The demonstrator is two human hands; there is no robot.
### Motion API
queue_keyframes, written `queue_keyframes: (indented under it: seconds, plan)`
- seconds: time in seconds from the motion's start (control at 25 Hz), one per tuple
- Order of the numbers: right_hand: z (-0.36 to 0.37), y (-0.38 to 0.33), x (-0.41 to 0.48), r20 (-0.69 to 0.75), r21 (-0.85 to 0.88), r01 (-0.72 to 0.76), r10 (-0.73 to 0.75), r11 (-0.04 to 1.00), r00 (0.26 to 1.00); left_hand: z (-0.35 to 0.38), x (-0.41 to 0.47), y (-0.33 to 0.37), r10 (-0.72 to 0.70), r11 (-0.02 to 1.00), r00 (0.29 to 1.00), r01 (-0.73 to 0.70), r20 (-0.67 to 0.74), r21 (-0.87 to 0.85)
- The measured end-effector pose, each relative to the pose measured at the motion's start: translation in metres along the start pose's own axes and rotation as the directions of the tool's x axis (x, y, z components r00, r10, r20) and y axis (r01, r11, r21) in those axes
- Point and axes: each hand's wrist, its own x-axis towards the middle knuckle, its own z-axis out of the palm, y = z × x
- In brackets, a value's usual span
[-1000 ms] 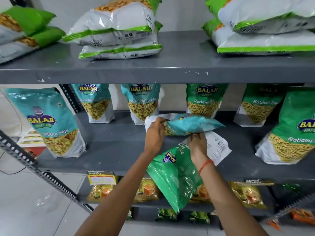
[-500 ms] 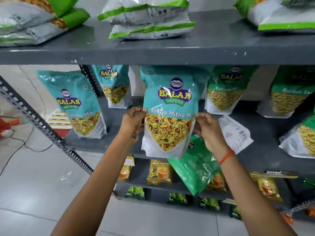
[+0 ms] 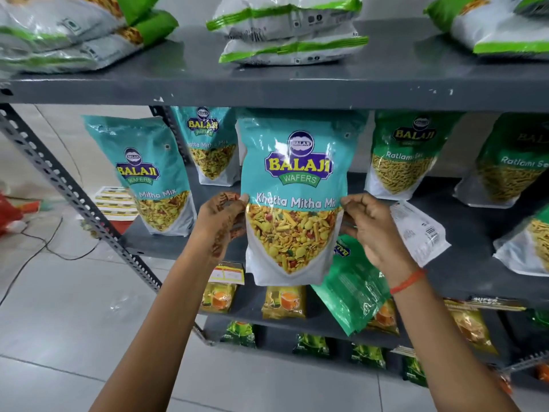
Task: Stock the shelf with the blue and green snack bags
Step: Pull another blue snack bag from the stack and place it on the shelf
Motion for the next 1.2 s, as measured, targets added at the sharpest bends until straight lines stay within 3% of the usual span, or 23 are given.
queue_keyframes:
  seconds: [0.28, 0.48, 0.72, 0.84, 0.92, 1.0, 1.12, 1.2]
  plan:
    - [0.073, 0.072, 0.052, -0.102, -0.132, 0.111, -0.125, 0.985, 0.987, -0.034, 0.063, -0.036, 0.072, 0.997, 0.964, -0.062, -0.257, 0.05]
    - [0.103, 0.09, 0.061, -0.094, -0.261, 0.22, -0.252, 0.94, 0.963, -0.05, 0.091, -0.05, 0.074, 0.992, 0.96, -0.099, -0.268, -0.081]
    - [0.1, 0.095, 0.059, -0.101, -0.298, 0.205, -0.244, 0.932, 0.964, -0.037, 0.083, -0.067, 0.164, 0.978, 0.946, -0.118, -0.279, 0.173]
    - [0.084, 0.083, 0.046, -0.067, -0.362, 0.311, -0.358, 0.879, 0.931, 0.012, 0.029, -0.081, 0.391, 0.897, 0.876, -0.294, -0.282, 0.331]
    - [0.061, 0.075, 0.034, -0.039, -0.351, 0.378, -0.417, 0.857, 0.908, 0.052, -0.001, -0.092, 0.504, 0.833, 0.842, -0.416, -0.191, 0.364]
    - [0.024, 0.073, 0.02, -0.007, -0.379, 0.416, -0.452, 0.827, 0.892, 0.088, -0.004, -0.103, 0.483, 0.801, 0.875, -0.43, -0.025, 0.417]
    - [-0.045, 0.084, 0.0, 0.02, -0.536, 0.416, -0.482, 0.734, 0.876, 0.13, 0.023, -0.119, 0.211, 0.779, 0.957, -0.289, 0.201, 0.556]
    - [-0.099, 0.096, -0.011, 0.073, -0.653, 0.431, -0.514, 0.623, 0.854, 0.153, 0.047, -0.129, 0.025, 0.706, 0.942, -0.254, 0.335, 0.661]
